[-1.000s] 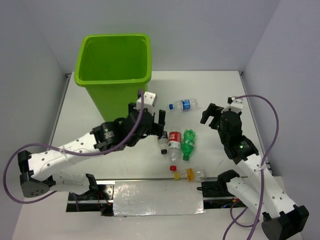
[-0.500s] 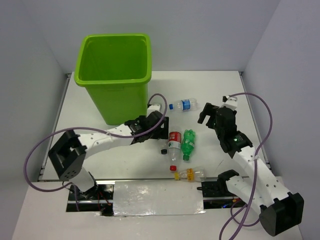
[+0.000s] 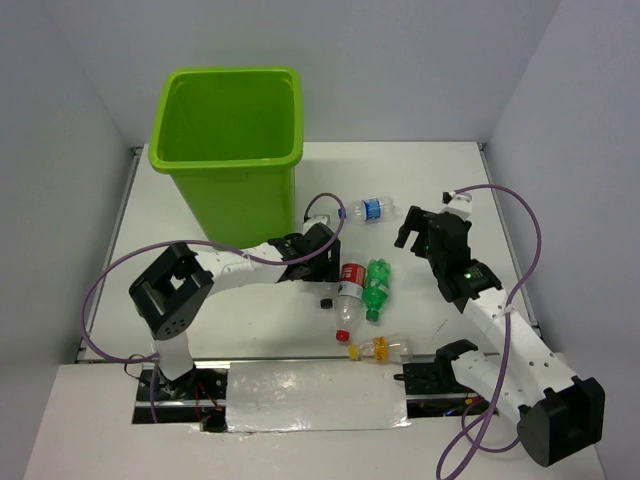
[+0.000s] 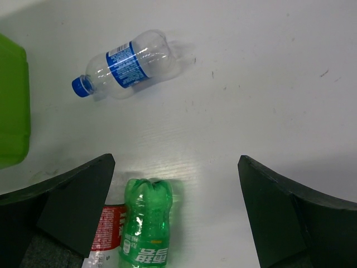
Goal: Put the plastic bottles in the bin
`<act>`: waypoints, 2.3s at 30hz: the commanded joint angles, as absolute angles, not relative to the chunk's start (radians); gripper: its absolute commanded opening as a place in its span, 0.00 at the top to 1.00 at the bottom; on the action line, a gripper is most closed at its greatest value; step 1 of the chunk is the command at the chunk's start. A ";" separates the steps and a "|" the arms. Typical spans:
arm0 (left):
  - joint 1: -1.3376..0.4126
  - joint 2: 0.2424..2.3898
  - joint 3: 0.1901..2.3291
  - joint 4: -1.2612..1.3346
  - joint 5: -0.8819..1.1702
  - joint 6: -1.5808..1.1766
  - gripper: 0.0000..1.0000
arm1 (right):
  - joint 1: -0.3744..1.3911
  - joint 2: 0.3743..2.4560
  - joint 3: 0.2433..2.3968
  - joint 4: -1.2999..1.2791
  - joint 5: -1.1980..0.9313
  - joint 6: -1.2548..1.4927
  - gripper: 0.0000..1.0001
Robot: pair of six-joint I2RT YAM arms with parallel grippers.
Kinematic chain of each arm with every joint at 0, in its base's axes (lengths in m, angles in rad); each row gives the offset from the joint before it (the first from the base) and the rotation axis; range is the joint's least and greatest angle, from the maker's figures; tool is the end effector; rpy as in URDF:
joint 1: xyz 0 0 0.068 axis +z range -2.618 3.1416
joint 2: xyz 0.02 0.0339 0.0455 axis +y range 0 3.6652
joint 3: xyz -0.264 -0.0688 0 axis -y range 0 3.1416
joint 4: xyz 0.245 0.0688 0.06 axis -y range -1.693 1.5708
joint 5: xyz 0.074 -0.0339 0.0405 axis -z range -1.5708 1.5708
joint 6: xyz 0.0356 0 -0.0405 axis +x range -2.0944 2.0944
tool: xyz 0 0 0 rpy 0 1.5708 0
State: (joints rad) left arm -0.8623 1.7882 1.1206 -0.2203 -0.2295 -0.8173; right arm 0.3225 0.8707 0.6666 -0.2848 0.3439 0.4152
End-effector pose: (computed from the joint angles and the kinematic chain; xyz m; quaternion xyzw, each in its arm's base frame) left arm 0.2502 -0.2795 0.1824 -0.0173 0.9367 -0.1756 0.3024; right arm 0.1906 0.0510 0.2740 0.1271 0.8396 0.0461 0.5261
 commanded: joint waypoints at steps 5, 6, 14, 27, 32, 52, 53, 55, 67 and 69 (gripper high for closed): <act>-0.853 1.813 1.138 -0.225 -0.198 -0.836 0.40 | 0.316 0.838 0.689 -0.267 0.364 0.417 0.00; -0.853 1.806 1.138 -0.229 -0.198 -0.833 0.43 | 0.316 0.836 0.689 -0.268 0.364 0.417 0.00; -0.888 1.528 1.155 -0.267 -0.267 -0.657 0.64 | 0.316 0.790 0.681 -0.270 0.345 0.414 0.00; -0.945 1.269 1.590 -0.324 -0.451 -0.313 0.61 | 0.314 0.773 0.675 -0.256 0.299 0.399 0.00; -0.773 1.288 1.751 -0.342 -0.463 -0.290 0.59 | 0.314 0.775 0.678 -0.268 0.307 0.397 0.00; -0.276 1.370 1.833 -0.459 -0.314 -0.391 0.01 | 0.314 0.770 0.696 -0.299 0.270 0.385 0.00; -0.276 1.365 1.842 -0.463 -0.305 -0.387 0.01 | 0.314 0.767 0.698 -0.304 0.270 0.387 0.00; -0.276 1.352 1.853 -0.454 -0.296 -0.379 0.01 | 0.314 0.761 0.698 -0.305 0.262 0.388 0.00; -0.314 1.241 1.915 -0.419 -0.066 -0.380 0.00 | 0.314 0.770 0.718 -0.413 0.189 0.488 0.00; -0.348 1.191 1.774 -0.367 -0.092 -0.396 0.01 | 0.316 0.767 0.713 -0.426 0.154 0.497 0.00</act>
State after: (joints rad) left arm -0.3099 1.2446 1.9053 -0.4519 -0.1272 -0.3733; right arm 0.3199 0.7757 0.6899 -0.3965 0.2050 0.4545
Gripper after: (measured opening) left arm 0.994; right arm 0.997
